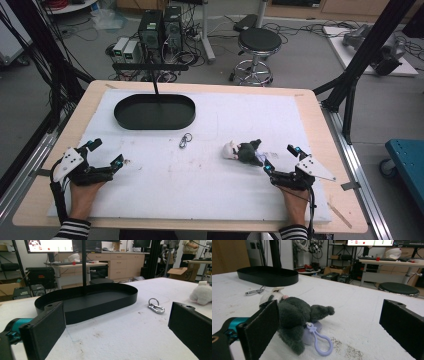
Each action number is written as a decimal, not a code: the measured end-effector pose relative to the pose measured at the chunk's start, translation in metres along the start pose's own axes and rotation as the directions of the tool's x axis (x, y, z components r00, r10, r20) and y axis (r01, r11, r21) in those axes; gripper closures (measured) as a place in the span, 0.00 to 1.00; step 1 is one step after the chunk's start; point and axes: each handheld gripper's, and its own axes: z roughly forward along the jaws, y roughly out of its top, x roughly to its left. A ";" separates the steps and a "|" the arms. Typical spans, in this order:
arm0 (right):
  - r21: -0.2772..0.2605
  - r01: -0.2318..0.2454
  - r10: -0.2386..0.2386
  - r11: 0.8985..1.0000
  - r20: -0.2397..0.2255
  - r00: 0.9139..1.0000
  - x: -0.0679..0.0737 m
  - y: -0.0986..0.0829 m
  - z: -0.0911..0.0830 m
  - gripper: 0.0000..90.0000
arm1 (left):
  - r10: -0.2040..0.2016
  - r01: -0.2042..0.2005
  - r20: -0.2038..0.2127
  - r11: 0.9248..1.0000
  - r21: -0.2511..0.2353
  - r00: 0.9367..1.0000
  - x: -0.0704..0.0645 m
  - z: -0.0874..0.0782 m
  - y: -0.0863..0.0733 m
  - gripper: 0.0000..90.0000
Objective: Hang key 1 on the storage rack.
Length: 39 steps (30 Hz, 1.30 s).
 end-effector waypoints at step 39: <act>0.168 0.120 -0.093 0.978 -0.161 0.983 -0.012 0.047 0.006 0.03 | -0.003 0.003 0.004 1.000 0.002 1.000 0.001 0.000 0.000 0.02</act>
